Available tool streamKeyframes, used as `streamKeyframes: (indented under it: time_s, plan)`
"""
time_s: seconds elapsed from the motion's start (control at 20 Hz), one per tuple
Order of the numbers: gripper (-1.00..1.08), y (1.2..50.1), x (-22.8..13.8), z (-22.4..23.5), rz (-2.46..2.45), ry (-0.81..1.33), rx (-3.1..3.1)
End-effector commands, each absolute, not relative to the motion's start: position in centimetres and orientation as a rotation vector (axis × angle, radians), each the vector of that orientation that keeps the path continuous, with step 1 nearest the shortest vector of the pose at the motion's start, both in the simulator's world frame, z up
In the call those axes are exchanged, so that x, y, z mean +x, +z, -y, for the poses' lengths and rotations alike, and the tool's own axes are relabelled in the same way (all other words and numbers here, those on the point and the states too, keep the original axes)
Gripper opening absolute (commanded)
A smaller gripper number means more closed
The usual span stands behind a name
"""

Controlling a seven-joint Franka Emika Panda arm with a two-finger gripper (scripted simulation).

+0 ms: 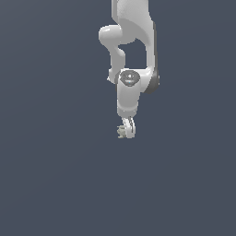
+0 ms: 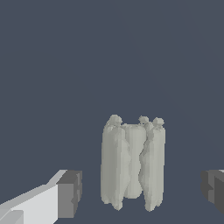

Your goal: Pick up the object and move it to a goal position.

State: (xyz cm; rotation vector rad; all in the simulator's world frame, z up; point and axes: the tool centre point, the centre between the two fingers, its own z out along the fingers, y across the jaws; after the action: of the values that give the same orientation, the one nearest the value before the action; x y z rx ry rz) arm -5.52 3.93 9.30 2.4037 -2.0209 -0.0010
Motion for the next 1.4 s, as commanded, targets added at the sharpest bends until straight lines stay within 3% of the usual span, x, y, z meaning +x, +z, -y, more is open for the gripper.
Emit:
streamKeyframes:
  time_s: [0.0,0.45,1.2,1.25,1.35]
  plan:
    - [1.00,9.2,-5.6,-4.0,2.050,0.000,2.380]
    - [1.00,8.9,-5.7,-4.1,2.065,0.000,2.368]
    - [1.00,4.1,-5.7,-4.1,2.070,0.000,2.363]
    - [-1.00,4.1,-5.7,-4.1,2.070,0.000,2.363]
    - [-1.00,4.1,-5.7,-4.1,2.070,0.000,2.363]
